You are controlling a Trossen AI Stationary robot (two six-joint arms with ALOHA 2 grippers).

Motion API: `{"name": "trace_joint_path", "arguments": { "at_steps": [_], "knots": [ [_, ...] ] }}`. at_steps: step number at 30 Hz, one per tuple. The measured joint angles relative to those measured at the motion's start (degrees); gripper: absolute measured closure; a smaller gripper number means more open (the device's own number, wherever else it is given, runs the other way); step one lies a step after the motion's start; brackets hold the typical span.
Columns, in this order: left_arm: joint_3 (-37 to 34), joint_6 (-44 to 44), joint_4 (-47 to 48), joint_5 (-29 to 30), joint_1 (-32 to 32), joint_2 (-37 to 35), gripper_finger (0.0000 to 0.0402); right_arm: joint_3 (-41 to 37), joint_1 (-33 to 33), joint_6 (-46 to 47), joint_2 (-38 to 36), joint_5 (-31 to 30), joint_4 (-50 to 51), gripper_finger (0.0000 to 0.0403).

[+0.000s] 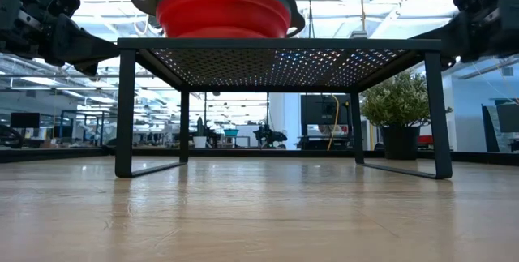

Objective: Pick & Place Fruit
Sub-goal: Return to Home Position

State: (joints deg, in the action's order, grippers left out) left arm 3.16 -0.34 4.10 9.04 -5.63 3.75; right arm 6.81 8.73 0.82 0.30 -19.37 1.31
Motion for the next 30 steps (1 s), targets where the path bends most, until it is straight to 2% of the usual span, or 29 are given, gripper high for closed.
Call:
{"name": "trace_joint_path", "arguments": {
  "at_steps": [7,30],
  "knots": [
    [0.0,0.0,0.0,0.0,0.0,0.0,0.0376,0.0,-4.2,0.0,0.0,-0.1,-0.1,0.0403],
    [0.0,0.1,0.0,0.0,0.0,0.0,0.0376,0.1,-4.2,0.0,0.0,0.0,-0.1,0.0403]
  ]
}}
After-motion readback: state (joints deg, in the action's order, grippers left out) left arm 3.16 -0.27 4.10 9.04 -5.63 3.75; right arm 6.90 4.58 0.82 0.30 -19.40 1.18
